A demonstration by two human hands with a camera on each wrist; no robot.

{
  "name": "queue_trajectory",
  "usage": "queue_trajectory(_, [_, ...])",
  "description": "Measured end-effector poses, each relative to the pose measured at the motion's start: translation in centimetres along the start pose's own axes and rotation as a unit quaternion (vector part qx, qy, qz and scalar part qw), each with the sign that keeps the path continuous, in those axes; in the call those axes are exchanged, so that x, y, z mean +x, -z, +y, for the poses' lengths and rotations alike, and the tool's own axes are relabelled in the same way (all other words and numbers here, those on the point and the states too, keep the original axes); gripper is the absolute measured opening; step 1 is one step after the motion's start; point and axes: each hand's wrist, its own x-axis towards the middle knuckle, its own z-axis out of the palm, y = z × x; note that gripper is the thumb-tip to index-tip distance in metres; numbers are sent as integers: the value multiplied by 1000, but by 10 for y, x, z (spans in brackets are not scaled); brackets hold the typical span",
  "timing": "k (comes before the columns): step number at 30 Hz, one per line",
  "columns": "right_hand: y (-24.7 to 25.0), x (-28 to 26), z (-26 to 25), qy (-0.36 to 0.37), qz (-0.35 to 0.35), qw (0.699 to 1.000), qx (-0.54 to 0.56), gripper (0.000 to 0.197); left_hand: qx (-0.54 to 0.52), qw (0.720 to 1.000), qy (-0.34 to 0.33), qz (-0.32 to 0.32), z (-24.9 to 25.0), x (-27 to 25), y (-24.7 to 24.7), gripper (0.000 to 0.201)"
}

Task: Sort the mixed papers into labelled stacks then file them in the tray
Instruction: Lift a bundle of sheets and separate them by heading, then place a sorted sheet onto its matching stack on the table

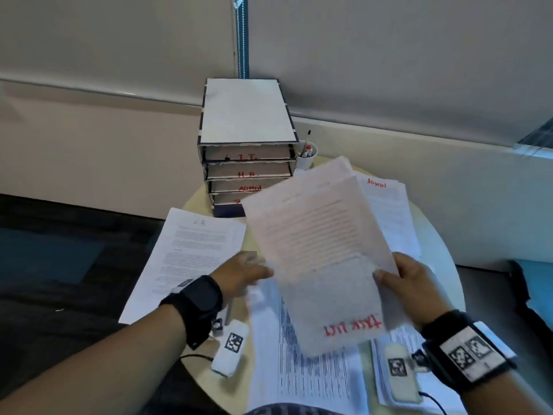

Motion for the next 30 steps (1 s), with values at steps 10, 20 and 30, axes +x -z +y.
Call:
queue_trajectory(10, [-54,-17,-4,2,107,982,158,3,46,951,-291,92,19,6,-41,25])
queue_trajectory(20, [-69,-25,6,-55,46,984,161,15,56,979,-171,94,-31,15,-42,40])
queue_trajectory(30, [-12,-41,-13,244,293,919,-98,78,338,877,-331,87,29,4,-48,13])
